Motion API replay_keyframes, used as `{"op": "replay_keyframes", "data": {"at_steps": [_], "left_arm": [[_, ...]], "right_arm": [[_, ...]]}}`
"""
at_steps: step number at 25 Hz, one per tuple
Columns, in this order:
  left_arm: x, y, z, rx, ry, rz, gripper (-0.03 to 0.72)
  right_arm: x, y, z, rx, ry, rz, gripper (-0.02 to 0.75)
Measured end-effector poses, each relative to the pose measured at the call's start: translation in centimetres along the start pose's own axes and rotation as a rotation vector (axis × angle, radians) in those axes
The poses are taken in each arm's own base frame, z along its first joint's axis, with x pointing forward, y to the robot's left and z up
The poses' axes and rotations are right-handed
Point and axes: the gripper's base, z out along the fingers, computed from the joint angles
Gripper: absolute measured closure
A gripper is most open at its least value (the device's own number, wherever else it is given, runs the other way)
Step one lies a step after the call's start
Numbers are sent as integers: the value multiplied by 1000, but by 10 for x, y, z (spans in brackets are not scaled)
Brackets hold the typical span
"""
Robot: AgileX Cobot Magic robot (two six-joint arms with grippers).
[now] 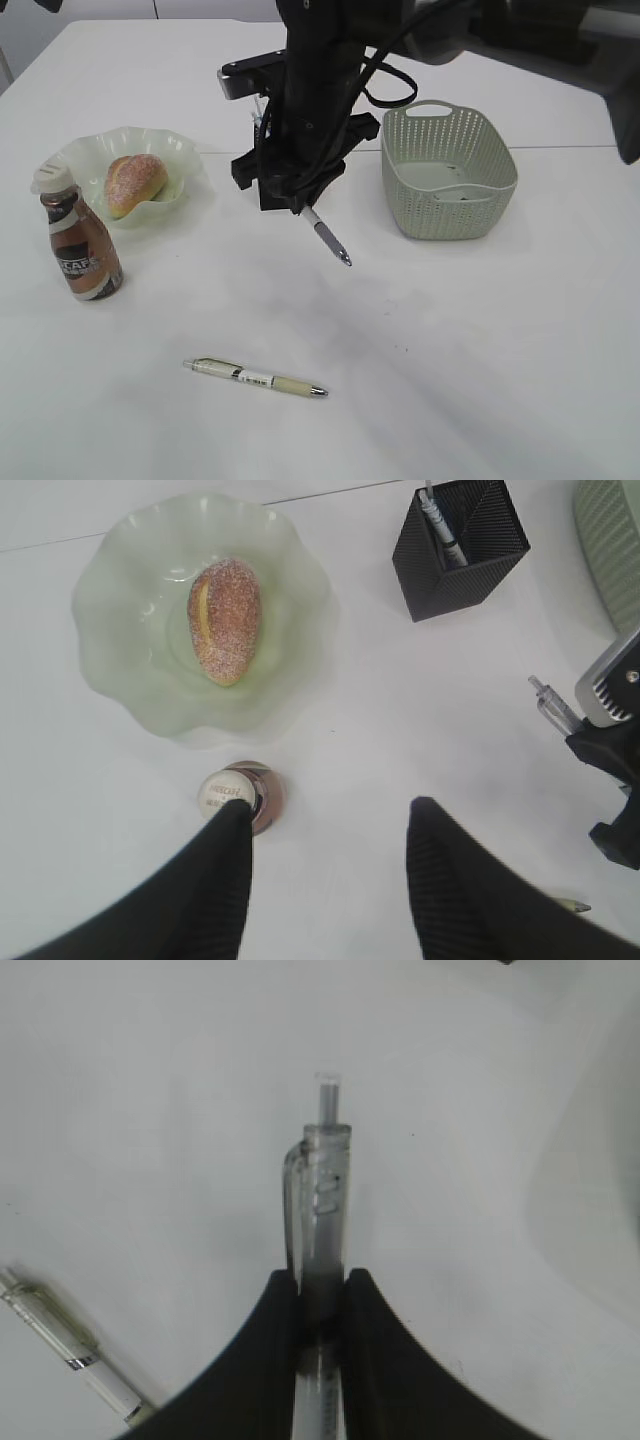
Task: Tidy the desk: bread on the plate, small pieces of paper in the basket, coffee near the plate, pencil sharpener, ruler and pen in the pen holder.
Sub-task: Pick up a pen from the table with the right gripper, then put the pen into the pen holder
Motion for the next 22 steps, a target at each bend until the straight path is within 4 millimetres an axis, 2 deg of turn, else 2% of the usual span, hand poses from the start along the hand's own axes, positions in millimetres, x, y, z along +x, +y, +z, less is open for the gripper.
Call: {"op": "replay_keyframes", "data": {"at_steps": [3, 7, 10, 15, 19, 22], "left_arm": [[0, 0, 0, 1, 0, 0, 318], [0, 0, 0, 1, 0, 0, 318], [0, 0, 0, 1, 0, 0, 318], [0, 0, 0, 1, 0, 0, 318], [0, 0, 0, 3, 1, -1, 318], [0, 0, 0, 3, 1, -1, 318]], "right_arm": [[3, -1, -12, 3, -14, -1, 680], [12, -1, -25, -2, -121, -7, 680], [28, -3, -33, 11, -254, -25, 680], [66, -3, -47, -3, -576, -47, 680], [86, -2, -45, -14, -713, -56, 680], [85, -2, -44, -18, -766, -58, 680]]}}
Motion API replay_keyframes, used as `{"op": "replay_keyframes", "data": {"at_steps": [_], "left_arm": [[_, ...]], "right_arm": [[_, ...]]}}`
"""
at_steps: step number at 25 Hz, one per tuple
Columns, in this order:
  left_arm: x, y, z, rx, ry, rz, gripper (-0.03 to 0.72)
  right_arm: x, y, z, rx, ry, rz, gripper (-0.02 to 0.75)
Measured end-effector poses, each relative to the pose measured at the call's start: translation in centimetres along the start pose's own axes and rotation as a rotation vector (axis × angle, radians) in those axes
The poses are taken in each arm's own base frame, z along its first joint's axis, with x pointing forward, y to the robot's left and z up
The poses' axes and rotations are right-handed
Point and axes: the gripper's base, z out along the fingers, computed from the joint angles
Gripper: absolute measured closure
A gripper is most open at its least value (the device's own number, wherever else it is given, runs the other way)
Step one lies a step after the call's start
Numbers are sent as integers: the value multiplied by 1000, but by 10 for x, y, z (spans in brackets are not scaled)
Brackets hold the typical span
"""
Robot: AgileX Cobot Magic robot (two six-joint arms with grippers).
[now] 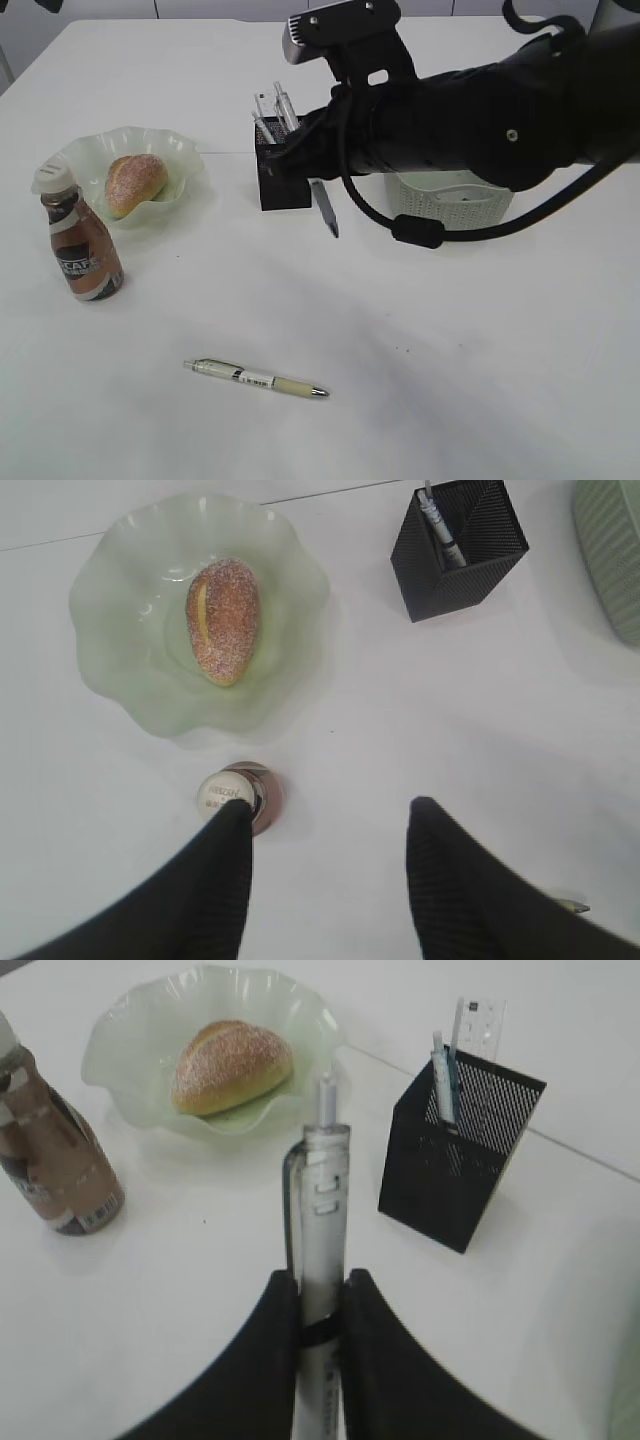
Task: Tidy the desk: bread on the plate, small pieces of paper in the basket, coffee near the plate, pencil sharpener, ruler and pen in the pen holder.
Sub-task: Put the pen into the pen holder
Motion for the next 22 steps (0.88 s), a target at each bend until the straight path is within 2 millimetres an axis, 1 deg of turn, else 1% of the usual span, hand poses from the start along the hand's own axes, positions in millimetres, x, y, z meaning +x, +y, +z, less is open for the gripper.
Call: {"op": "replay_keyframes", "data": {"at_steps": [4, 6, 8, 10, 15, 18, 22], "left_arm": [[0, 0, 0, 0, 0, 0, 318], [0, 0, 0, 0, 0, 0, 318], [0, 0, 0, 0, 0, 0, 318], [0, 0, 0, 0, 0, 0, 318], [0, 0, 0, 0, 0, 0, 318], [0, 0, 0, 0, 0, 0, 318], [0, 0, 0, 0, 0, 0, 318]], "right_arm": [[-11, 1, 9, -8, -201, -16, 680], [-12, 1, 19, -8, -287, -31, 680], [-18, -2, 29, -1, -355, -37, 680], [-22, -8, 43, 13, -392, -34, 680], [-37, -32, 74, 63, -446, -14, 680], [-40, -44, 91, 85, -459, -9, 681], [-36, -56, 109, 106, -459, -3, 681]]}}
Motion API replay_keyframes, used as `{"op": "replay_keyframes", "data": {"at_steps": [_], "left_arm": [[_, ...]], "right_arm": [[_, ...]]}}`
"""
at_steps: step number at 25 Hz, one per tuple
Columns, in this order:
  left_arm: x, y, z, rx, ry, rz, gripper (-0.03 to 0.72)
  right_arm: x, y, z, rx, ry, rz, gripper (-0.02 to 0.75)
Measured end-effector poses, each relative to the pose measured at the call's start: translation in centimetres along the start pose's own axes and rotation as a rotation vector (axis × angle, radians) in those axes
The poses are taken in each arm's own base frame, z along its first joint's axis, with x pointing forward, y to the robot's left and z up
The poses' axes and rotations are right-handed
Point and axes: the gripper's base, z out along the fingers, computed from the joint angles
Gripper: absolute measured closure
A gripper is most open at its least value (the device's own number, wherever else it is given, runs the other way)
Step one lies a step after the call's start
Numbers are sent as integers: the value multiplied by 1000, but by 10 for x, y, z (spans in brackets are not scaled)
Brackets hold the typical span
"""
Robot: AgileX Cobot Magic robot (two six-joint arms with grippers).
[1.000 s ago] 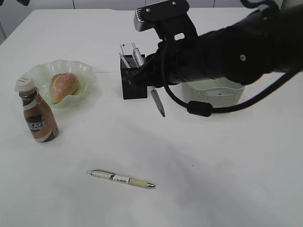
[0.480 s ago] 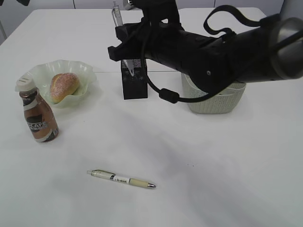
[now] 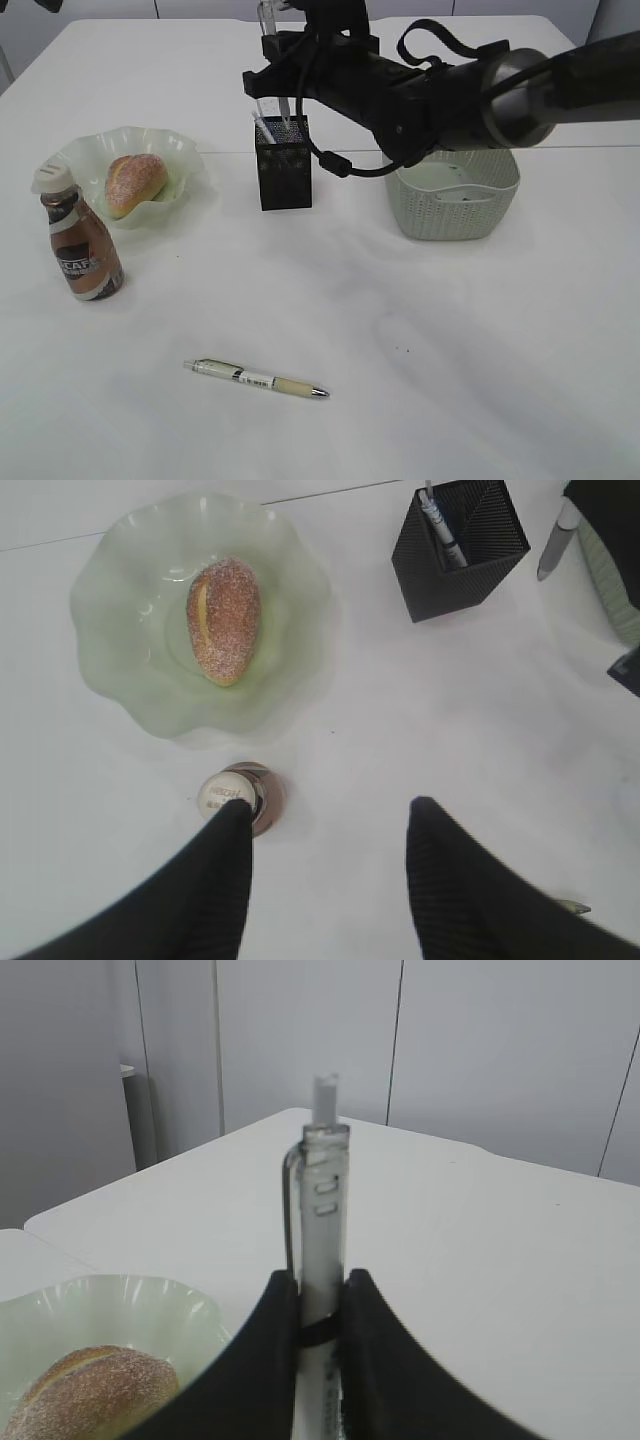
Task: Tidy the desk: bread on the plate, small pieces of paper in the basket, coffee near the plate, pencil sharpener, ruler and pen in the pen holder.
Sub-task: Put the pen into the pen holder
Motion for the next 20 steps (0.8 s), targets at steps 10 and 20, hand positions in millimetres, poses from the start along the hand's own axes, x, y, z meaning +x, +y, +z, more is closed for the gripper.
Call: {"op": "replay_keyframes", "data": {"at_steps": [10, 20], "left_arm": [[0, 0, 0, 0, 0, 0, 318], [-1, 0, 6, -2, 13, 1, 358]], "right_arm": [[22, -13, 23, 28, -147, -2, 682], [39, -24, 40, 52, -175, 1, 682]]}}
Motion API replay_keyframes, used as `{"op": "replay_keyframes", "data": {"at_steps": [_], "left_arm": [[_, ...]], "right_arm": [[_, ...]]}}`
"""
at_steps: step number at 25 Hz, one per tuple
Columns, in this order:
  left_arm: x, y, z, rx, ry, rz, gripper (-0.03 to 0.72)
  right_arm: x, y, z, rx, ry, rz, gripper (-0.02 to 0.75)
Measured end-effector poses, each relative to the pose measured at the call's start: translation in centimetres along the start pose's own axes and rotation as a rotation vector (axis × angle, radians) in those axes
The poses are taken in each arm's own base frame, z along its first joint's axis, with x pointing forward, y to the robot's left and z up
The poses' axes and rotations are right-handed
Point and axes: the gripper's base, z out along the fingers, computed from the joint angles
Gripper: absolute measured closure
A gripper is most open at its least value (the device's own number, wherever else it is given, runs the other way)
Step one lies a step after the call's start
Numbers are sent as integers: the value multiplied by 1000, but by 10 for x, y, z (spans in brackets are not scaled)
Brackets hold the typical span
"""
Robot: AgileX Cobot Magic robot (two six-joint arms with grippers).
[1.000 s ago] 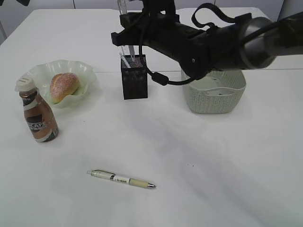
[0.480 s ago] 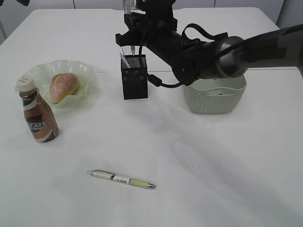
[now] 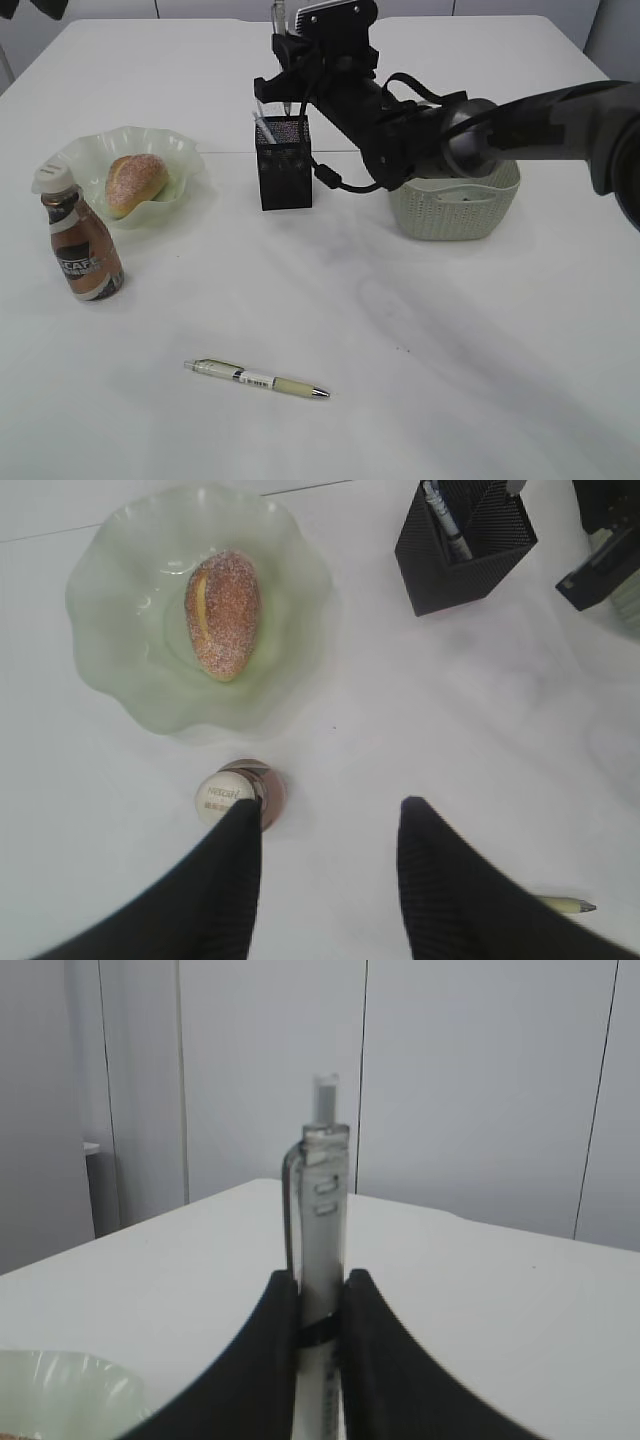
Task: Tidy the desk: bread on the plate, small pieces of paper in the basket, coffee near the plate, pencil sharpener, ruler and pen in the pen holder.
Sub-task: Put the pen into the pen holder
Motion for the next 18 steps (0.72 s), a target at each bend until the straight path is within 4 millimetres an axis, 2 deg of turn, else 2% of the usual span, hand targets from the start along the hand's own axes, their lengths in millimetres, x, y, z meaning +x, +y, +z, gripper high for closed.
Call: {"op": "replay_keyframes", "data": {"at_steps": [7, 18], "left_arm": [[-1, -1, 16, -5, 36, 1, 360], [-1, -1, 16, -5, 36, 1, 360]], "right_arm": [[10, 0, 0, -1, 53, -1, 683], [13, 2, 0, -22, 84, -31, 662]]}}
